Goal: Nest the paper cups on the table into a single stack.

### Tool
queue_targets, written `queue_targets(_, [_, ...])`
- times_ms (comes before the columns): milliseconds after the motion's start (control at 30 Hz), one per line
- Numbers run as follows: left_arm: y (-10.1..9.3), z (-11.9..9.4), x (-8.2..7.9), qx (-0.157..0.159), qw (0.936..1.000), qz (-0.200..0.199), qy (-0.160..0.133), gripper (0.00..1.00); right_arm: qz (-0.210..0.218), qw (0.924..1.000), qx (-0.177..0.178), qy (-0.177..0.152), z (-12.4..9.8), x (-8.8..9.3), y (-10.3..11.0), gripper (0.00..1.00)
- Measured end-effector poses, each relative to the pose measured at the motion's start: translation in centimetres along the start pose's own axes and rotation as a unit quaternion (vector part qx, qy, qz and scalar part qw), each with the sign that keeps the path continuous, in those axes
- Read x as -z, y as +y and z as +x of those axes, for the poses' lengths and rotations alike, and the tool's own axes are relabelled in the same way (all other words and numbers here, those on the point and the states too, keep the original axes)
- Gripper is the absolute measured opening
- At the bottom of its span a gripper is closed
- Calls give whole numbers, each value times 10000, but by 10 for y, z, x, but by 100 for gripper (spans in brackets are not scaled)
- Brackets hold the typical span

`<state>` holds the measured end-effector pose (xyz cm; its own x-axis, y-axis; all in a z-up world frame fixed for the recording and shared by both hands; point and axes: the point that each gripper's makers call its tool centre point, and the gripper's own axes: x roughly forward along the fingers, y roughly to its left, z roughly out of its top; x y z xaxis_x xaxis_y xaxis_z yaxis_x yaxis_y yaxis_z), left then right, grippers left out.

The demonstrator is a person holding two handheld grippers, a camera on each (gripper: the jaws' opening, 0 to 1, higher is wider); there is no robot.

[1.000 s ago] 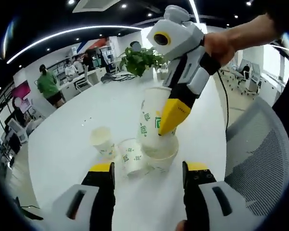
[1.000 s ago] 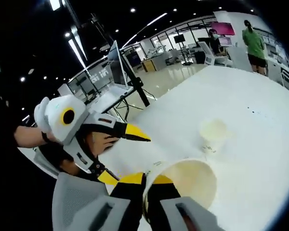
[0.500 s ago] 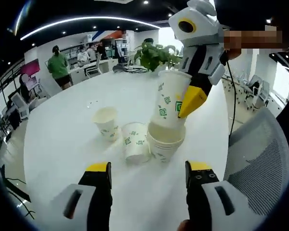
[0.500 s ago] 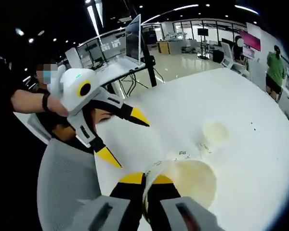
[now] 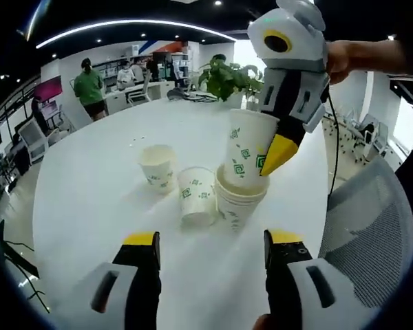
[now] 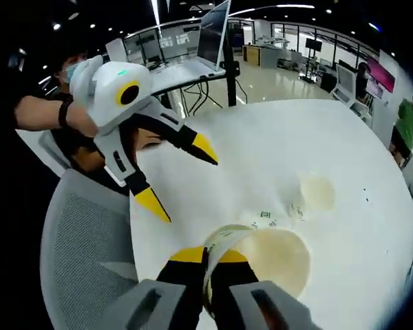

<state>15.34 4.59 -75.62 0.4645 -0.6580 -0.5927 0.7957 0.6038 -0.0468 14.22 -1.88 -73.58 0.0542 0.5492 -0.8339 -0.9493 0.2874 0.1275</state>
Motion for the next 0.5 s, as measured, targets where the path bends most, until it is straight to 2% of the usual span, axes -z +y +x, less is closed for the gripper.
queue_targets(500, [0, -2, 1, -32, 10000, -21, 24, 59, -105, 9997, 32, 198, 9, 6, -3, 2])
